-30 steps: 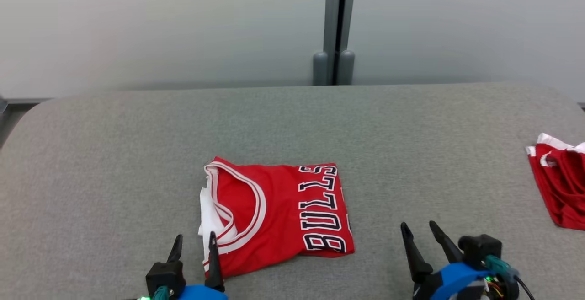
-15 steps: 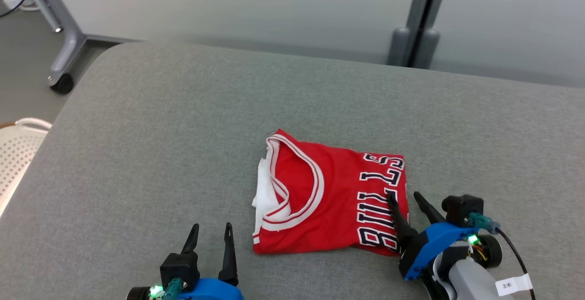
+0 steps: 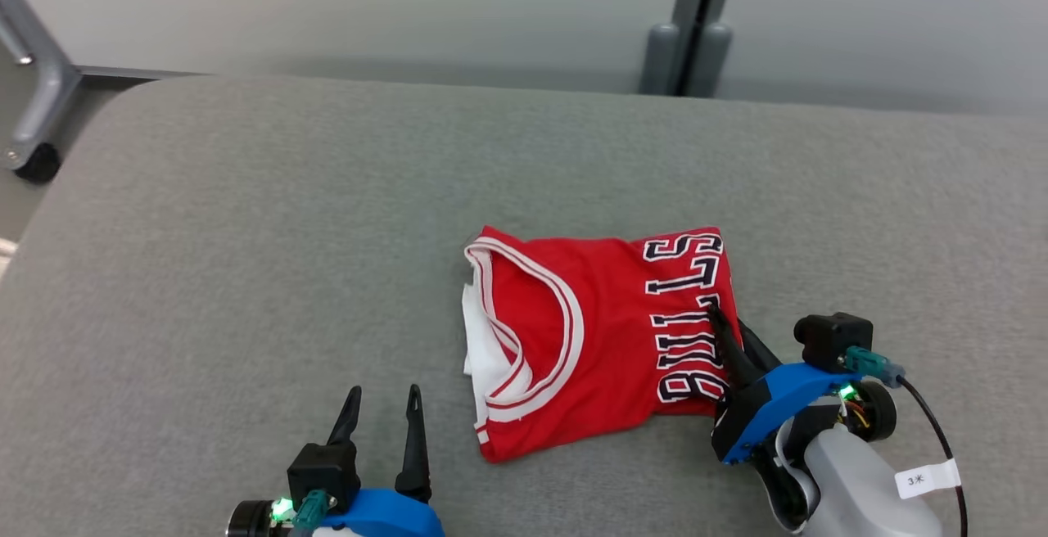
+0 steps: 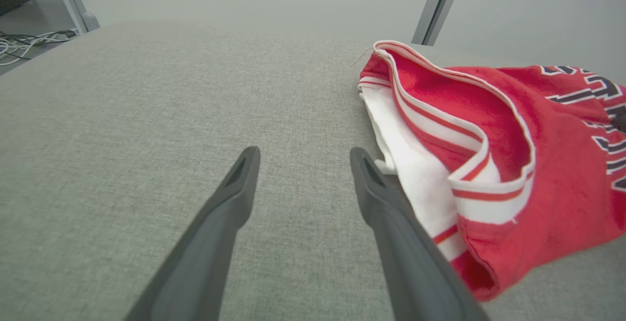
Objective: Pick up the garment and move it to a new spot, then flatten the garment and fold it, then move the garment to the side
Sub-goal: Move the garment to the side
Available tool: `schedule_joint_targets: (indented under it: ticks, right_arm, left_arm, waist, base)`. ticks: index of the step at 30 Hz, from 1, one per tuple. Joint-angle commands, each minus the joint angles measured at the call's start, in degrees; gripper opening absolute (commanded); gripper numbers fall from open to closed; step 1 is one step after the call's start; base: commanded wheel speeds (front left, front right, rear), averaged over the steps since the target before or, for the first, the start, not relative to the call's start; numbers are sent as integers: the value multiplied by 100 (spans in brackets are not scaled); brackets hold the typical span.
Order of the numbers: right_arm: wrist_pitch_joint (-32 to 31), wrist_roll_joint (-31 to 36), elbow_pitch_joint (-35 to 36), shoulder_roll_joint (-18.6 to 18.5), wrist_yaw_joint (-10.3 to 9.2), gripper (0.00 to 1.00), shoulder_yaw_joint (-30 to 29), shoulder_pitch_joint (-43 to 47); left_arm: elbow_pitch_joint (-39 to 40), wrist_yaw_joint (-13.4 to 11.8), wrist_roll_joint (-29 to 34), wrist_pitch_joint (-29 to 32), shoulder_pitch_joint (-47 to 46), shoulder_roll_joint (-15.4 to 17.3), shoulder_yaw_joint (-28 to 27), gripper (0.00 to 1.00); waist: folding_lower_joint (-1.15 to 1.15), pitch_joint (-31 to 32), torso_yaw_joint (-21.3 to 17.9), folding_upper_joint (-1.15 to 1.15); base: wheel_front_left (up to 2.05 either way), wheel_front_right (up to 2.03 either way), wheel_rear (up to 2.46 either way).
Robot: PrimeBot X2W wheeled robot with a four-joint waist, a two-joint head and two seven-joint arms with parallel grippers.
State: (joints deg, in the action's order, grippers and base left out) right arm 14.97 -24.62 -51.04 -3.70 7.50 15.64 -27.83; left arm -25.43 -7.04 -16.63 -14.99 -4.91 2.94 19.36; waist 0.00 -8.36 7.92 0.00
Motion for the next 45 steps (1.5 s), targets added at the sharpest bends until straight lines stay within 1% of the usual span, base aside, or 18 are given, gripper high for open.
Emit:
schedule_joint_targets:
  ticks: [1, 3, 9, 10, 11, 17, 20, 22, 25, 30, 31, 34, 38, 41, 43, 44, 45]
  right_arm:
    - [25, -4, 128, -48, -1, 0, -31, 68]
    - [26, -36, 329, -53, -1, 0, -52, 177]
    - [28, -27, 740, -74, 0, 0, 127, 241]
    - [28, -74, 835, -106, 0, 0, 157, 263]
    - [29, -78, 866, -117, 0, 0, 178, 263]
    - [28, -158, 973, -160, 0, 0, 265, 242]
    - [28, -145, 1007, -285, 0, 0, 281, 126]
    - [28, -115, 1019, -350, 0, 0, 319, 10]
    - [28, -2, 1009, -527, 0, 0, 358, -251]
    - [29, 298, 888, -905, 0, 0, 137, -822]
    - [29, 298, 888, -905, 0, 0, 137, -822]
    - [29, 618, 708, -1200, 0, 0, -171, -1180]
    - [29, 989, 319, -1620, 0, 0, -887, -1567]
    - [29, 1524, 27, -1980, 0, 0, -1370, -1719]
    - [28, 1814, -287, -2182, 0, 0, -1819, -1734]
    - [27, 1961, -499, -2265, -1, 16, -2058, -1736]
    - [30, 2084, -634, -2291, 0, 100, -2272, -1777]
  left_arm:
    - [22, 28, 27, -26, -68, -10, 31, 100]
    - [17, 63, 15, -26, -92, -8, 63, 100]
    - [-31, 88, -37, -26, -171, -10, 89, 100]
    - [-80, 86, -58, -26, -242, -7, 107, 100]
    - [-80, 72, -53, -26, -278, -7, 104, 100]
    - [-147, 64, -59, -26, -440, -4, 130, 100]
    - [-190, 92, -18, -26, -554, -6, 166, 100]
    - [-243, 112, 6, -26, -627, -4, 207, 100]
    - [-324, 128, 47, -26, -739, 6, 260, 100]
    - [-458, 154, 181, -26, -912, 0, 300, 100]
    - [-458, 154, 181, -26, -912, 0, 300, 100]
    - [-537, 175, 281, -26, -997, 1, 258, 100]
    - [-468, 120, 380, -26, -1047, -9, 91, 100]
    - [-457, 149, 486, -26, -1013, -4, 26, 100]
    - [-419, 142, 515, -26, -985, -4, -25, 100]
    - [-393, 137, 511, -27, -977, -7, -43, 100]
    - [-365, 126, 505, -26, -964, -12, -84, 100]
  waist:
    - [0, 227, -363, 0]
    - [0, 276, -725, 0]
    - [0, 273, -2007, 0]
    - [0, 238, -2369, 0]
    - [0, 217, -2550, 0]
    - [0, 90, -3405, 0]
    - [0, -50, -3640, 0]
    - [0, -161, -3710, 0]
    - [0, -311, -3700, 0]
    - [0, -558, -3420, 0]
    - [0, -558, -3420, 0]
    - [0, -713, -3143, 0]
    - [0, -864, -2725, 0]
    - [0, -945, -2447, 0]
    - [0, -958, -2279, 0]
    - [0, -964, -2206, 0]
    - [0, -966, -2154, 0]
  base:
    - [0, 0, 0]
    - [0, 0, 0]
    - [0, 0, 0]
    - [0, 0, 0]
    - [0, 0, 0]
    - [0, 0, 0]
    - [0, 0, 0]
    - [0, 0, 0]
    - [0, 0, 0]
    - [0, 0, 0]
    - [0, 0, 0]
    - [0, 0, 0]
    - [0, 0, 0]
    - [0, 0, 0]
    - [0, 0, 0]
    - [0, 0, 0]
    - [0, 0, 0]
